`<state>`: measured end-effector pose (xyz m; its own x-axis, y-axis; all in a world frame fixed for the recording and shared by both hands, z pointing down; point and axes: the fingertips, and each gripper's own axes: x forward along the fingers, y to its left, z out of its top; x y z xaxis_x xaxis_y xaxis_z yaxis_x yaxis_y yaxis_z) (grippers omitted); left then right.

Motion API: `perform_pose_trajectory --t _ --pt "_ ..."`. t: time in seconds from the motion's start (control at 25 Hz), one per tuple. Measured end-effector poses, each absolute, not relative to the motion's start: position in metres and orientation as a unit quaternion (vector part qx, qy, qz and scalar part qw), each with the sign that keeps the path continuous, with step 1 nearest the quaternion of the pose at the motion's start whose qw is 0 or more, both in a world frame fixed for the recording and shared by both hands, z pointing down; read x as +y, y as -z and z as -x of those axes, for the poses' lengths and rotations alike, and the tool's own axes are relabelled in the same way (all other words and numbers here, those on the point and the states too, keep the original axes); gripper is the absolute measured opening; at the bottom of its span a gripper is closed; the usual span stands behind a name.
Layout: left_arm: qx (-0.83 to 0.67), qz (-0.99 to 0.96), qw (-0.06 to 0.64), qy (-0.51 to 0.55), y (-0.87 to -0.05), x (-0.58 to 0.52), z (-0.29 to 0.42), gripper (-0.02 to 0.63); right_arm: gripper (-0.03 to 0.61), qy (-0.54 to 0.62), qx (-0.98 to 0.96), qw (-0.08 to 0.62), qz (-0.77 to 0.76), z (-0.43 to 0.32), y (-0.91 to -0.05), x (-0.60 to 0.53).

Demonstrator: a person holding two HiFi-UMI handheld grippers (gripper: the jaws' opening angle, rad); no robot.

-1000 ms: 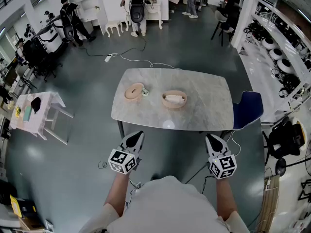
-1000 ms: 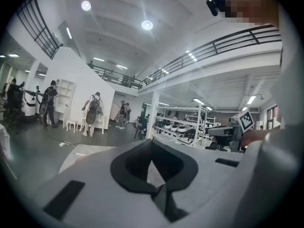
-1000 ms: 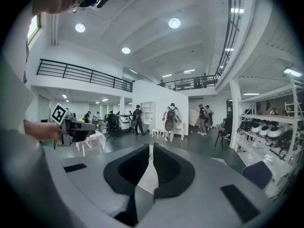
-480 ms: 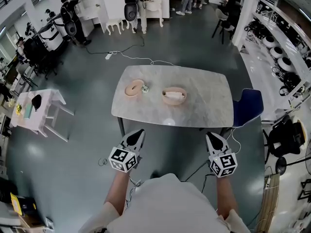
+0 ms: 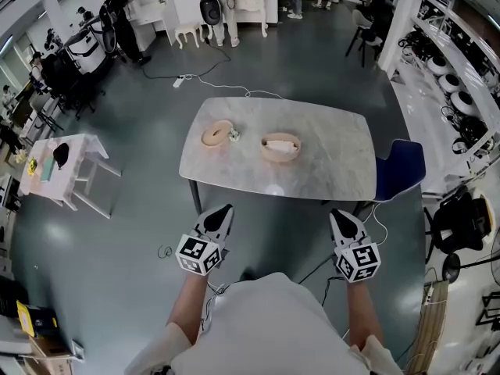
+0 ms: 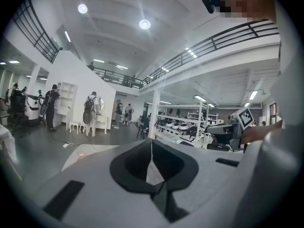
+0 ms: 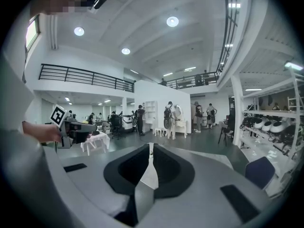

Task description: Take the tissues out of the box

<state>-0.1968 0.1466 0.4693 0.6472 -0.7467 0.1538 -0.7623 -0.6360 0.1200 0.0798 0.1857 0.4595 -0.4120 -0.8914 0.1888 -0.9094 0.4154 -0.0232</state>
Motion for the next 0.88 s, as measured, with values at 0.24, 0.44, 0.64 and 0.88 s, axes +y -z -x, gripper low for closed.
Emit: perform_pose_trajectory --t 0.24,0.44,0.64,0.88 --pt "-0.430 -0.898 0.088 -0.043 -0.474 0.149 0.187 0.074 0.048 -0.073 -0.841 0.076 -0.531 -0.092 -0.473 0.185" --pt "-0.439 -0.893 0.091 -0.042 -0.479 0.154 0.177 0.078 0.048 -0.075 -0.845 0.078 -0.523 -0.105 -0.480 0.185" --pt "-0.442 -0.891 0.093 -0.044 -0.486 0.159 0.166 0.078 0.048 -0.083 -0.850 0.084 -0.514 -0.111 -0.495 0.183" --pt "-0.447 -0.887 0.101 -0.052 -0.496 0.160 0.159 0.078 0.048 -0.090 -0.851 0.085 -0.510 -0.119 -0.505 0.177"
